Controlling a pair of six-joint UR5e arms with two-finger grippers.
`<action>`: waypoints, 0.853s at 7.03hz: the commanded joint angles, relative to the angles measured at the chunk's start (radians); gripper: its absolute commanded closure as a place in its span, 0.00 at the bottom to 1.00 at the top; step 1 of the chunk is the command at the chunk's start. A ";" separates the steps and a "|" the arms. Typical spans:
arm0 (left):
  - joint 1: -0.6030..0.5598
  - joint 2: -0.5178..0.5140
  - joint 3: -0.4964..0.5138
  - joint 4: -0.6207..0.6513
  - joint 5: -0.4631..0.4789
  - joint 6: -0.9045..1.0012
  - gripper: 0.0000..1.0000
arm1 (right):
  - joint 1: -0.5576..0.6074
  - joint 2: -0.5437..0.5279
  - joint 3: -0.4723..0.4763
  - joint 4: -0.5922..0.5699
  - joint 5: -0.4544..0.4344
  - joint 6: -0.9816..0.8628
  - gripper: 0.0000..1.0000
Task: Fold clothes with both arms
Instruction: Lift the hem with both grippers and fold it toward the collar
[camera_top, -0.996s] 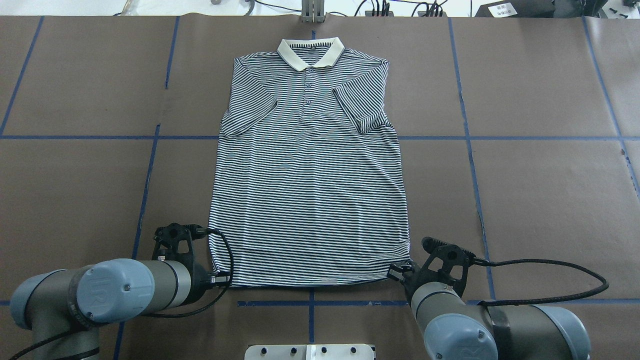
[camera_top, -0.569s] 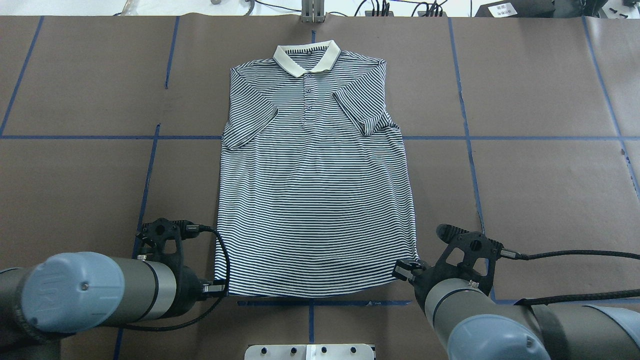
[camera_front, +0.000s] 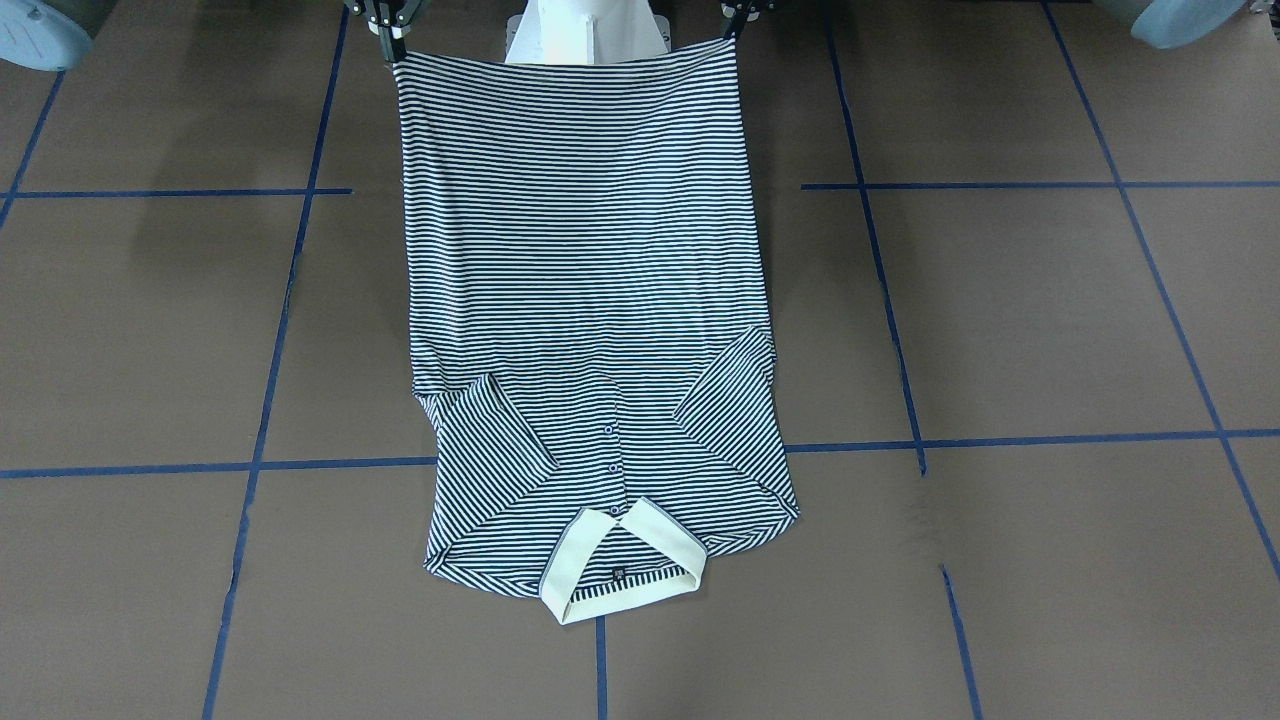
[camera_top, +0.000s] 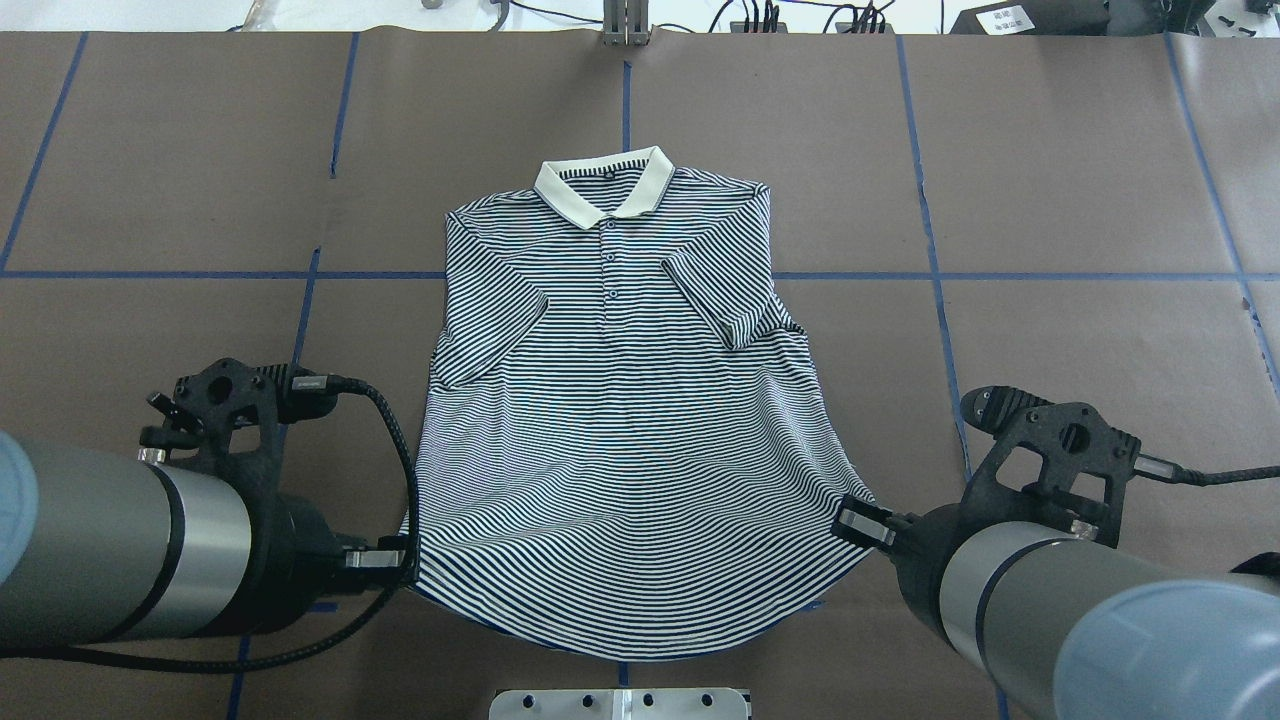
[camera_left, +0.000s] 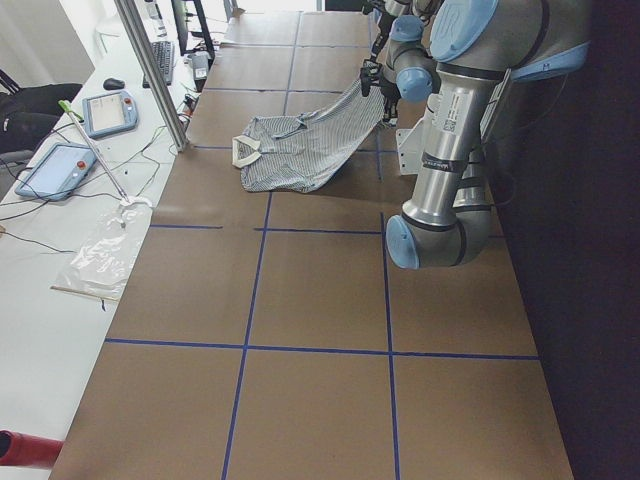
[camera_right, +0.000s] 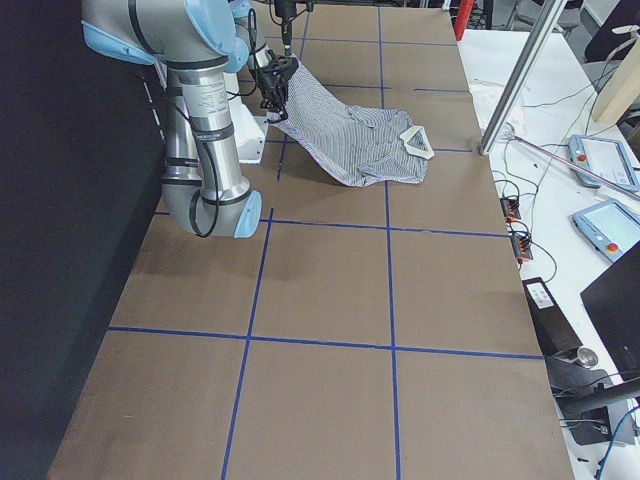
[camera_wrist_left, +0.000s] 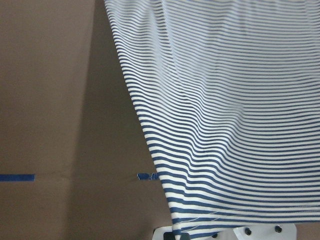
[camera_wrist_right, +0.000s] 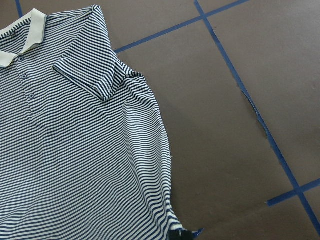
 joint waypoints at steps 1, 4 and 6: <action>-0.163 -0.067 0.133 0.010 -0.012 0.174 1.00 | 0.124 0.024 -0.020 0.001 0.043 -0.124 1.00; -0.374 -0.128 0.352 -0.074 -0.018 0.337 1.00 | 0.373 0.044 -0.305 0.264 0.154 -0.245 1.00; -0.454 -0.180 0.594 -0.256 -0.017 0.389 1.00 | 0.447 0.046 -0.584 0.564 0.154 -0.281 1.00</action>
